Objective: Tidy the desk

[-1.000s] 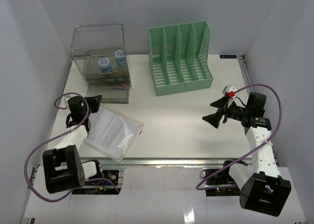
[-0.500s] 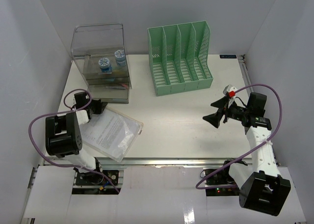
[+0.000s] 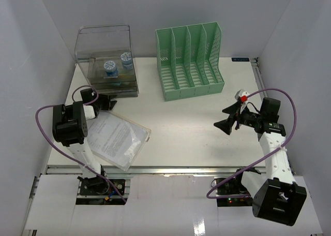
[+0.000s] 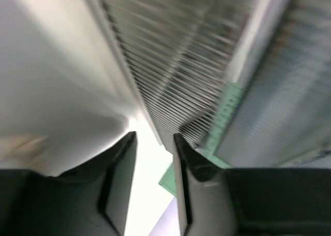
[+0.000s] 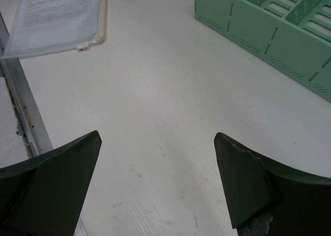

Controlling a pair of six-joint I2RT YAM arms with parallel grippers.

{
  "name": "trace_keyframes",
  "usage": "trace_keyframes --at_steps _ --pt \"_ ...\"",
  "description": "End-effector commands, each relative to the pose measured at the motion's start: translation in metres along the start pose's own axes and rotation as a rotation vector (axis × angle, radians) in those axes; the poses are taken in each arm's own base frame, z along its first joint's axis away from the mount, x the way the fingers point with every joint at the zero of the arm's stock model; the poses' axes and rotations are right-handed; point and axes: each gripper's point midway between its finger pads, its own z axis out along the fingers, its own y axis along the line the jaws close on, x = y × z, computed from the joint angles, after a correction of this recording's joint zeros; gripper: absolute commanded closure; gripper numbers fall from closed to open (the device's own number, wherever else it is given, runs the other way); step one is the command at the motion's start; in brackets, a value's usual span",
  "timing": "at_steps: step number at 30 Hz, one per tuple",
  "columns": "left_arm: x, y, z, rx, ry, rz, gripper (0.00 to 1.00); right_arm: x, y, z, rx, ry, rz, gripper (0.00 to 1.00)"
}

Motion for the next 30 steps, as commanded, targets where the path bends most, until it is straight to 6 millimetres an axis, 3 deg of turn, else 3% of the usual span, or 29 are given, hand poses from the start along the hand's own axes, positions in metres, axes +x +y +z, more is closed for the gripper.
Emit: trace_keyframes --at_steps 1,10,15,21,23,25,26,30 --pt "-0.010 -0.043 0.002 0.115 -0.004 0.022 0.53 -0.001 -0.004 0.000 0.007 -0.006 -0.017 0.04" --pt "-0.021 -0.050 0.011 0.147 0.013 0.031 0.49 0.002 -0.008 0.000 0.018 0.001 -0.007 0.04" --pt "-0.011 -0.048 -0.006 0.189 0.022 0.077 0.48 0.002 -0.009 -0.002 0.024 0.000 -0.008 0.04" --pt "-0.003 -0.061 -0.049 0.256 0.019 0.243 0.43 0.001 -0.008 -0.001 0.010 -0.004 0.004 0.04" --pt "0.000 -0.060 -0.067 0.235 -0.006 0.318 0.35 0.000 -0.006 -0.002 0.009 -0.007 -0.004 0.04" --pt "0.001 -0.062 -0.093 0.235 -0.065 0.386 0.07 0.001 -0.006 -0.002 0.013 -0.007 -0.009 0.04" --pt "0.000 -0.061 -0.104 0.225 -0.093 0.404 0.02 0.002 -0.005 -0.002 0.009 -0.006 -0.006 0.04" --pt "0.003 -0.054 -0.150 0.209 -0.187 0.440 0.02 0.005 -0.001 0.000 -0.027 -0.005 0.026 0.04"
